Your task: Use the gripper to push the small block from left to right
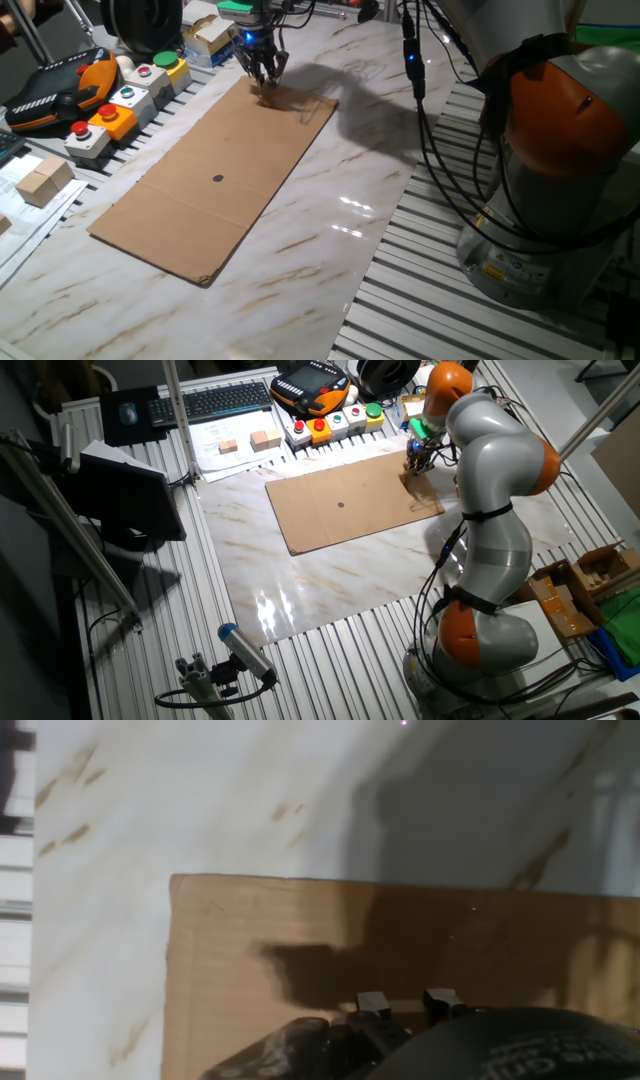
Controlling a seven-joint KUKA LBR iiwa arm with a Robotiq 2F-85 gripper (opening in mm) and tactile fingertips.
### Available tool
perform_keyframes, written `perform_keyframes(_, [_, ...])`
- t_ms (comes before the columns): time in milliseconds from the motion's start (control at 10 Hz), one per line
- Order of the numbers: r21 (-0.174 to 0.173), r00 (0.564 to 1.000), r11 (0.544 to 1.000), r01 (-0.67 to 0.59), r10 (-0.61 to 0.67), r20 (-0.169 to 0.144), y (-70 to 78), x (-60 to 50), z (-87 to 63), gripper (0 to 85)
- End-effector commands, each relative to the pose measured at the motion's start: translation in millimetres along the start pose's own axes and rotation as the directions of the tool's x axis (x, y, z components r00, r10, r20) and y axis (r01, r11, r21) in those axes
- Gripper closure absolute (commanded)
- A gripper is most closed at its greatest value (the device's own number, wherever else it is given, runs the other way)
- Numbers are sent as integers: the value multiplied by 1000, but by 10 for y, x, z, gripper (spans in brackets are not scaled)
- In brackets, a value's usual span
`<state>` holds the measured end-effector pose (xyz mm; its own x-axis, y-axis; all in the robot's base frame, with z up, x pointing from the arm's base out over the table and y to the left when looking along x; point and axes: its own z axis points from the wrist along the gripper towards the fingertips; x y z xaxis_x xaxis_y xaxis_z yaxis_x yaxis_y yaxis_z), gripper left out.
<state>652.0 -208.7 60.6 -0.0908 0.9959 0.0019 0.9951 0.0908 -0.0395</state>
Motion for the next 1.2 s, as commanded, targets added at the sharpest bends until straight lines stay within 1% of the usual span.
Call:
perform_keyframes(0, [0,1000,1000,0,0,1,-14,0,5,840])
perform_keyframes(300, [1,1000,1000,4,-4,12,-81,-22,15,840])
perform_keyframes(400, [-2,1000,1000,6,-6,12,-96,-28,37,840])
perform_keyframes(500, [-6,1000,1000,6,-6,5,-112,-30,73,840])
perform_keyframes(700, [-8,1000,1000,2,-2,-2,-122,-14,96,840])
perform_keyframes(1100, [-9,1000,1000,-13,13,-13,-115,61,103,840])
